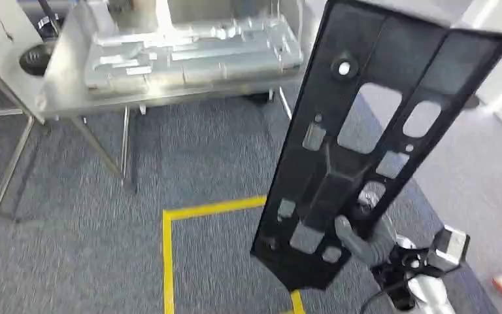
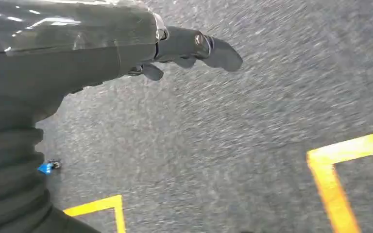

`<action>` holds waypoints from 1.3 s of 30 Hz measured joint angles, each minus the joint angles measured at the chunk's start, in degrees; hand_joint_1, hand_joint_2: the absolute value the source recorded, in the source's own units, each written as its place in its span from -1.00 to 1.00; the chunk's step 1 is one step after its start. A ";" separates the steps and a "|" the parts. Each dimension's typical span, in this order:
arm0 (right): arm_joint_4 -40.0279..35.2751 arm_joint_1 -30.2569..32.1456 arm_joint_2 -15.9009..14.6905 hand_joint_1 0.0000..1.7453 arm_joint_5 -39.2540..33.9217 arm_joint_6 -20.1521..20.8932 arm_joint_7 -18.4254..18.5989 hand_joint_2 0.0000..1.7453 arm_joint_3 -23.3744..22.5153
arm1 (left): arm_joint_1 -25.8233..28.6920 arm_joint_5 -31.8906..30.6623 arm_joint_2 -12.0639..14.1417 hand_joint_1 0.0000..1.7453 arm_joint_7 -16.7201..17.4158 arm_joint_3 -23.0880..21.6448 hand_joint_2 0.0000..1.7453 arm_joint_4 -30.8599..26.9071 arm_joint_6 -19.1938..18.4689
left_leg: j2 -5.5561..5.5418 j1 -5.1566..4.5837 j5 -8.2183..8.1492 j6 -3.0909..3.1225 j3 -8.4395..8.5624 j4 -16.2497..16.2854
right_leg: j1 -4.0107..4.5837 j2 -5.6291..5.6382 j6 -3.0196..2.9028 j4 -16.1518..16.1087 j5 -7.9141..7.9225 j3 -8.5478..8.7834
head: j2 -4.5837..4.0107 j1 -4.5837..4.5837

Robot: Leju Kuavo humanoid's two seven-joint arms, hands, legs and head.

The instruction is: Take the parts from the cabinet and place them on the table.

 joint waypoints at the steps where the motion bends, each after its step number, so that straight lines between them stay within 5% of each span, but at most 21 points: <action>1: 0.00 0.01 0.00 0.94 0.00 0.00 -0.02 1.00 0.00 | -0.01 0.00 0.00 -1.00 0.00 0.00 1.00 0.00 0.00 | -0.03 0.05 -0.67 -0.02 1.26 -0.46 | -0.14 -0.01 0.19 3.11 -1.47 -3.15 | 0.00 0.02; 5: 0.13 0.14 0.02 0.94 0.48 -0.13 -0.02 1.00 0.22 | 0.31 0.00 -0.13 -1.00 0.18 0.00 1.00 0.00 -0.09 | -0.19 0.57 -4.38 -0.53 6.91 -1.25 | -0.70 -0.31 1.41 2.60 -10.14 -9.99 | 0.00 0.00; 6: 0.13 0.14 0.02 0.94 0.74 -0.22 0.00 1.00 0.24 | 0.32 0.00 -0.15 -1.00 0.20 0.00 1.00 0.00 -0.11 | -0.19 0.79 -5.41 -0.74 8.24 -1.27 | -0.78 -0.52 1.44 -0.51 -8.54 -10.12 | 0.00 0.02; 7: 0.13 0.16 0.00 0.94 0.87 -0.24 0.00 1.00 0.24 | 0.31 0.00 -0.15 -1.00 0.20 0.00 1.00 0.00 -0.13 | -0.07 1.04 -6.62 -1.00 9.63 -1.29 | -0.90 -0.88 1.52 -4.69 -4.32 -9.93 | -0.02 0.00; 9: 0.11 0.45 0.00 0.94 0.81 -0.42 -0.04 1.00 0.13 | 0.38 -0.04 -0.15 -1.00 0.20 0.00 1.00 0.00 -0.15 | 0.00 0.90 -8.77 -1.59 11.88 -1.12 | -1.01 -3.01 1.59 -10.81 8.53 -9.57 | -0.02 0.00; 11: -0.61 0.69 -0.07 0.94 0.79 -0.61 0.07 1.00 -0.15 | 0.07 -0.04 -0.18 -1.00 0.15 0.04 1.00 -0.02 -0.24 | 0.41 0.70 -10.55 -2.52 14.62 -3.14 | -0.48 -2.94 0.00 -10.04 7.22 -8.42 | -0.02 -0.07; 12: -1.38 0.69 -0.11 0.94 0.74 -0.72 -0.09 1.00 -0.42 | -0.35 -0.04 -0.18 -1.00 -0.02 0.04 1.00 -0.02 -0.24 | 0.57 0.56 -8.49 -3.33 15.09 -1.74 | -0.60 -2.37 -0.61 -10.45 6.45 -7.62 | 0.00 -0.11; 15: -2.27 1.34 0.00 0.94 1.20 -1.16 -0.13 1.00 -0.52 | -0.93 -0.02 -0.18 -1.00 -0.09 0.00 1.00 -0.02 -0.41 | 0.45 0.93 -4.44 -3.59 8.64 10.85 | -0.49 -1.69 -2.16 -10.94 4.79 -4.39 | 0.00 -0.13; 16: -2.36 1.87 0.04 0.94 1.50 -1.14 -0.04 1.00 -0.52 | -0.80 0.02 -0.18 -1.00 -0.07 0.00 1.00 -0.02 -0.46 | 0.44 0.91 -5.35 -3.75 5.04 14.91 | -0.41 -1.49 -2.48 -10.95 3.98 -3.52 | -0.02 -0.11; 19: -2.73 3.41 0.44 0.94 1.84 -0.98 0.02 1.00 -0.46 | 0.27 0.37 -0.26 -1.00 0.15 0.04 1.00 -0.02 -0.50 | 0.43 0.70 -16.16 -3.47 -2.70 17.99 | 0.00 -0.44 -2.93 -11.02 1.19 -0.63 | 0.00 -0.11; 21: -2.84 3.89 0.55 0.94 1.86 -0.92 0.04 1.00 -0.44 | 0.72 0.35 -0.26 -1.00 0.26 0.07 1.00 -0.02 -0.50 | 0.42 0.33 -18.63 -2.50 -4.95 14.56 | 0.39 -0.09 -3.03 -11.02 -0.64 1.48 | 0.00 -0.11; 22: -2.86 4.09 0.57 0.94 1.86 -0.94 0.04 1.00 -0.46 | 0.86 0.13 -0.26 -1.00 0.37 0.09 1.00 -0.02 -0.55 | 0.40 -0.02 -15.68 -1.76 -5.31 11.05 | 0.72 -0.08 -3.02 -11.04 -1.70 2.87 | -0.02 -0.11; 24: -2.82 4.79 0.65 0.94 1.86 -1.05 0.02 1.00 -0.55 | 1.47 -0.04 0.11 -1.00 0.37 0.09 1.00 -0.02 -0.72 | -0.08 -1.34 0.76 0.16 -5.09 5.60 | 0.99 -0.07 -2.84 -11.05 -3.79 5.05 | -0.02 -0.07; 27: -4.17 5.51 0.76 0.94 2.05 -1.03 0.07 1.00 -1.33 | 0.96 -0.39 0.00 -1.00 0.57 0.11 1.00 -0.02 -0.94 | -0.84 -1.56 0.19 0.03 -3.02 3.82 | 1.11 0.40 -2.06 -9.87 -5.01 7.53 | 0.00 -0.04; 30: -5.14 5.42 0.77 0.94 2.01 -1.07 -0.28 1.00 -2.01 | -0.20 -0.68 -0.15 -1.00 0.31 0.00 1.00 -0.02 -1.05 | -0.93 -0.97 -1.58 0.39 0.30 2.98 | 1.13 0.06 -0.94 3.20 1.53 -0.43 | 0.00 -0.07; 31: -5.09 5.97 0.76 0.94 2.16 -1.11 -0.24 1.00 -2.21 | -0.15 -0.74 -0.13 -1.00 0.20 0.00 1.00 -0.02 -1.05 | -0.92 -0.90 -2.25 0.57 1.35 2.66 | 0.93 -0.02 -0.74 6.37 1.57 -3.67 | 0.00 -0.04; 35: -5.09 7.08 0.76 0.94 3.02 -1.27 0.13 1.00 -2.58 | 0.97 -1.05 -0.24 -1.00 -0.11 -0.02 1.00 0.00 -1.27 | -0.97 -0.44 -5.89 0.17 7.02 0.92 | 0.39 -0.23 0.04 6.33 -9.03 -12.37 | 0.00 -0.04; 36: -5.07 7.12 0.77 0.94 3.17 -1.38 0.31 1.00 -2.75 | 1.12 -1.20 -0.33 -1.00 -0.26 -0.04 1.00 0.00 -1.29 | -1.11 -0.22 -6.94 0.00 8.73 0.48 | 0.39 -0.32 0.20 3.50 -9.60 -13.22 | -0.02 -0.04; 37: -5.07 7.12 0.77 0.94 3.43 -1.49 0.55 1.00 -2.91 | 1.18 -1.20 -0.42 -1.00 -0.37 -0.07 1.00 0.00 -1.38 | -1.24 0.02 -8.07 -0.16 10.46 0.07 | 0.38 -0.37 0.29 -0.51 -7.09 -13.57 | -0.02 -0.04; 38: -5.03 7.12 0.77 0.94 3.73 -1.57 0.74 1.00 -3.04 | 1.23 -1.27 -0.42 -1.00 -0.48 -0.09 1.00 0.00 -1.44 | -1.24 0.21 -9.38 -0.34 12.02 -0.33 | 0.35 -0.56 0.26 -5.43 -0.32 -13.60 | 0.00 -0.04; 39: -4.87 7.17 0.74 0.94 3.94 -1.60 0.90 1.00 -3.10 | 1.42 -1.29 -0.42 -1.00 -0.55 -0.11 1.00 0.00 -1.46 | -1.20 0.10 -10.73 -0.67 13.47 -0.75 | 0.35 -1.11 0.04 -8.78 11.42 -13.33 | -0.02 -0.02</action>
